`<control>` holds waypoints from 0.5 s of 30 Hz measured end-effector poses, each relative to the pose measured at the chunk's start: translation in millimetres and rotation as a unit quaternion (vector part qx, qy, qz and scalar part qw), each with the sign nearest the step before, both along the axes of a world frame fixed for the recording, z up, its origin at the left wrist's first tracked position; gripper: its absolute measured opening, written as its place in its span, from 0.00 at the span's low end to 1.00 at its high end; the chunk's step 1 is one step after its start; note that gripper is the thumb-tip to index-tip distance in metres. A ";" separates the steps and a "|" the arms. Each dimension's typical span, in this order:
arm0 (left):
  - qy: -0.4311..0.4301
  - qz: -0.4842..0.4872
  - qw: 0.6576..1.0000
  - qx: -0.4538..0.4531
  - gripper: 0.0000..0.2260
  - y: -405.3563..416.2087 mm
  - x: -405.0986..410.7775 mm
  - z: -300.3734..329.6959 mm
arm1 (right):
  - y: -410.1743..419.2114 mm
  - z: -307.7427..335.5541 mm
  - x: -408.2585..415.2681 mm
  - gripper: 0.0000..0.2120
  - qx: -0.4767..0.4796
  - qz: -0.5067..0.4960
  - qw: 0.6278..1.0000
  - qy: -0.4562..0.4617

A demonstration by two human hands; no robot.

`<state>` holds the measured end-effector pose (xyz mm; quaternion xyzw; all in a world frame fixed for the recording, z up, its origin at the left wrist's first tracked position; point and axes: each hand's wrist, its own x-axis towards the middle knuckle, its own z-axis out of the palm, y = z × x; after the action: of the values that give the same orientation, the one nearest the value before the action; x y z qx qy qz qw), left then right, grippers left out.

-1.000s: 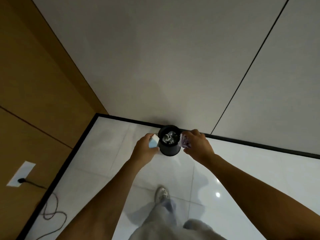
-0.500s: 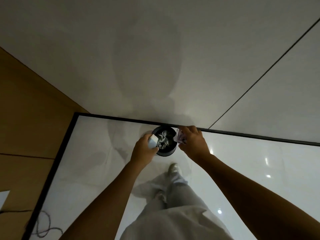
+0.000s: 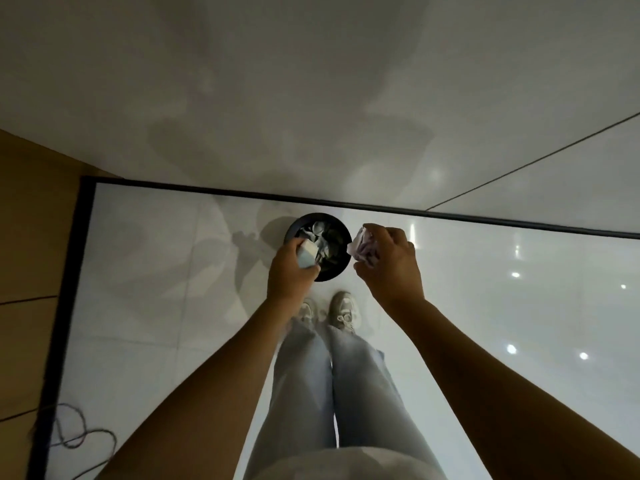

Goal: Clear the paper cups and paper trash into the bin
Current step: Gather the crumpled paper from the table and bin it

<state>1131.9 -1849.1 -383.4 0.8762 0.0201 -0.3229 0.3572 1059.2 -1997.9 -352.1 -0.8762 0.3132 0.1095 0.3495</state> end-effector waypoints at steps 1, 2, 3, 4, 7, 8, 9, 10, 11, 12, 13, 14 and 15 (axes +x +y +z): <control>0.006 0.000 1.000 -0.002 0.22 -2.4 3.3 -14.9 | 0.0 -9.7 2.1 0.29 0.003 -0.005 1.000 0.003; 0.011 -0.004 1.000 -0.001 0.22 -5.9 7.4 -28.4 | 0.2 -19.3 3.8 0.29 0.004 -0.007 1.000 0.003; 0.017 -0.010 1.000 0.002 0.23 -9.0 11.9 -42.4 | 0.0 -29.2 5.0 0.29 0.003 -0.007 1.000 0.002; 0.025 -0.022 0.999 0.007 0.23 -12.5 16.2 -54.5 | -0.1 -37.8 6.6 0.29 0.004 -0.007 1.000 0.002; 0.053 -0.079 0.995 0.037 0.25 -15.1 23.7 -85.4 | -0.1 -59.4 9.2 0.29 0.003 -0.008 1.000 0.008; 0.056 -0.089 0.993 0.048 0.25 -13.5 25.5 -91.0 | 0.4 -65.0 8.9 0.30 0.004 -0.009 1.000 0.012; 0.051 -0.091 0.993 0.058 0.25 -10.7 27.1 -95.0 | 1.4 -69.6 7.7 0.30 0.004 -0.007 1.000 0.018; 0.042 -0.091 0.993 0.066 0.25 -7.1 29.0 -96.9 | 2.7 -73.4 6.4 0.30 0.003 -0.004 1.000 0.025; 0.032 -0.090 0.993 0.071 0.25 -2.5 31.0 -97.9 | 4.5 -76.9 4.9 0.30 0.001 -0.001 0.999 0.033; 0.025 -0.089 0.993 0.071 0.24 2.1 32.9 -97.3 | 6.5 -79.5 3.4 0.30 0.001 0.001 0.999 0.041; 0.020 -0.090 0.994 0.067 0.24 6.9 34.4 -96.3 | 9.1 -81.7 2.6 0.30 0.001 0.004 0.999 0.049; 0.016 -0.092 0.994 0.063 0.23 11.5 35.6 -94.5 | 11.6 -83.7 2.6 0.30 0.000 0.009 0.998 0.056; 0.012 -0.094 0.994 0.059 0.22 16.5 36.4 -93.1 | 14.3 -85.6 3.7 0.30 -0.002 0.017 0.998 0.061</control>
<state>1168.3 -1832.7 -476.5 0.8896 -0.0393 -0.3642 0.2727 1062.9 -1983.5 -437.8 -0.8741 0.3188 0.1676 0.3259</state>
